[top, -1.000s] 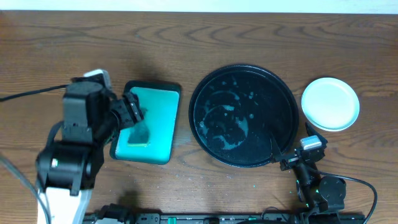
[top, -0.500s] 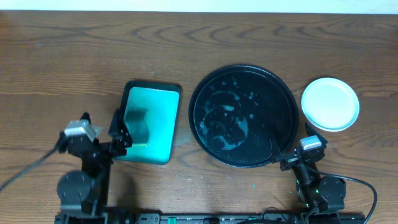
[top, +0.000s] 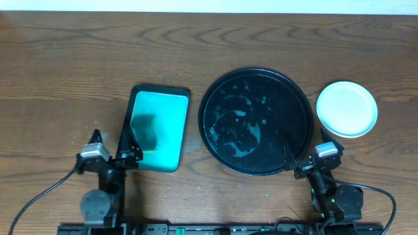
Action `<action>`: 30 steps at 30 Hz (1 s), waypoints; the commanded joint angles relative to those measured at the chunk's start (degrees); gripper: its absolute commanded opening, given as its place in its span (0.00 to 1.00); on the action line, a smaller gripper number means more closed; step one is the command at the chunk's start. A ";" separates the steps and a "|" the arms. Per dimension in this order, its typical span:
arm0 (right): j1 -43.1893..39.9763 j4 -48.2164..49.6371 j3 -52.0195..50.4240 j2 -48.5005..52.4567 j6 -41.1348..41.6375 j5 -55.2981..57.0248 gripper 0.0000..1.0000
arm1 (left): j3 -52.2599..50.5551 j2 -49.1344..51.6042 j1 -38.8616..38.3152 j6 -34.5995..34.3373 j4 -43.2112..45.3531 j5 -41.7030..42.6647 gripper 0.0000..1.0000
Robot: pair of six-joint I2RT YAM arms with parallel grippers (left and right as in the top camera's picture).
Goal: Clean dirty plates on tray and stack at the side
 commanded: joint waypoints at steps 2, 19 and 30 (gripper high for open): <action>0.26 -0.20 -0.11 -0.35 -0.13 0.50 0.99 | -3.48 -0.52 0.20 0.74 -3.61 -0.94 0.80; 0.26 -0.20 -0.11 -0.35 -0.13 0.50 0.99 | -3.45 -0.35 0.17 0.74 -8.17 -0.92 0.80; 0.26 -0.20 -0.11 -0.35 -0.13 0.50 0.99 | -3.45 -0.35 0.17 0.74 -8.17 -0.92 0.80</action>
